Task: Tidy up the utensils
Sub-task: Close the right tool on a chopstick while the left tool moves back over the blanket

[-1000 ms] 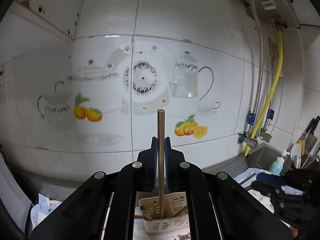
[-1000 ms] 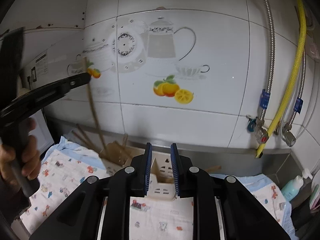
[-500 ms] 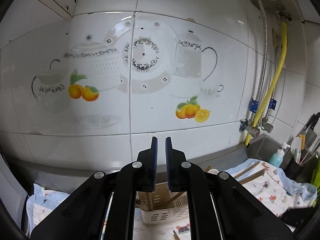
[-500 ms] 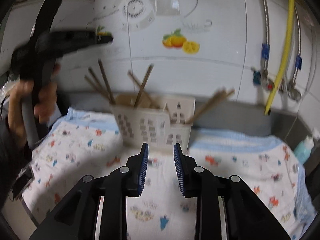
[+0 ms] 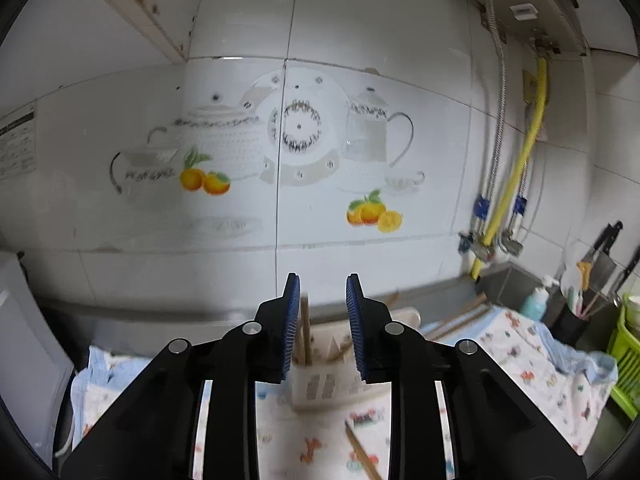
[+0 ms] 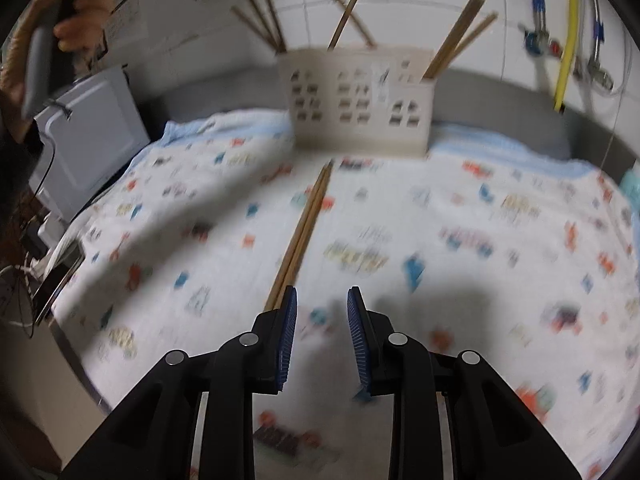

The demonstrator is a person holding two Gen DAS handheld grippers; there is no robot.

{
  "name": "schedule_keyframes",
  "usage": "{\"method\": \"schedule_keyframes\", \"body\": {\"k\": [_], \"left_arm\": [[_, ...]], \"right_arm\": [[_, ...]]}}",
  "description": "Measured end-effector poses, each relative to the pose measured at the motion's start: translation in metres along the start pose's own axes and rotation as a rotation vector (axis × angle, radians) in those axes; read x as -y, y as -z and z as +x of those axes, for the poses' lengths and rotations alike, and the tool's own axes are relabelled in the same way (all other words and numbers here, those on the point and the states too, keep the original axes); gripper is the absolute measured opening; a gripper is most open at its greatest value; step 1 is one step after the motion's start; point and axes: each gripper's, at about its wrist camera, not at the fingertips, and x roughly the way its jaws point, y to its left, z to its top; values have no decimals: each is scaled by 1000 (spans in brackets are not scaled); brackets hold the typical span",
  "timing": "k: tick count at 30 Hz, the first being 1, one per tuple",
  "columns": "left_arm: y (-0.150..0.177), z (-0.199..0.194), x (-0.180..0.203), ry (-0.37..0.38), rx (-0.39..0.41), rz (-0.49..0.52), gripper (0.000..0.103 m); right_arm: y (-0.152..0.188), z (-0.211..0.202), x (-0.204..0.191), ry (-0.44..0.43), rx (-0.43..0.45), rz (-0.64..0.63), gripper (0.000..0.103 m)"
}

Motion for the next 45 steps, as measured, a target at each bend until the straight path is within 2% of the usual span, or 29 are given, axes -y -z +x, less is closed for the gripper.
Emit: {"method": "schedule_keyframes", "body": {"k": [3, 5, 9, 11, 15, 17, 21, 23, 26, 30, 33, 37, 43, 45], "left_arm": [[18, -19, -2, -5, -21, 11, 33], [33, -34, -6, -24, -32, 9, 43], [63, -59, -17, -54, -51, -4, 46], [75, -67, -23, -49, -70, -21, 55], [105, -82, -36, -99, -96, -34, 60], [117, -87, -42, -103, -115, -52, 74], [140, -96, -48, -125, -139, -62, 76], [152, -98, -49, -152, -159, -51, 84], [167, -101, -48, -186, -179, -41, 89], [180, -105, -48, -211, -204, -38, 89], [188, -110, -55, -233, -217, -57, 90], [195, -117, -62, -253, -225, -79, 90], [204, -120, -65, -255, -253, -98, 90], [208, -119, -65, -260, -265, -100, 90]], "right_arm": [[8, 5, -8, -19, -15, 4, 26], [11, 8, -12, -21, -20, 6, 26], [12, 14, -12, -24, -31, 23, 26], [13, 16, -15, -21, -33, 21, 26], [14, 20, -18, -7, -39, 22, 26], [15, 21, -18, 5, -40, 22, 26], [15, 24, -18, 16, -39, 34, 25], [14, 24, -20, 21, -37, 29, 23], [12, 26, -24, 42, -33, 14, 23], [11, 30, -23, 58, -29, 9, 19], [10, 30, -22, 85, -22, 5, 18], [6, 32, -22, 79, -25, 3, 18], [3, 43, -26, 89, -34, -3, 17], [1, 44, -27, 114, -38, -13, 12]]}}
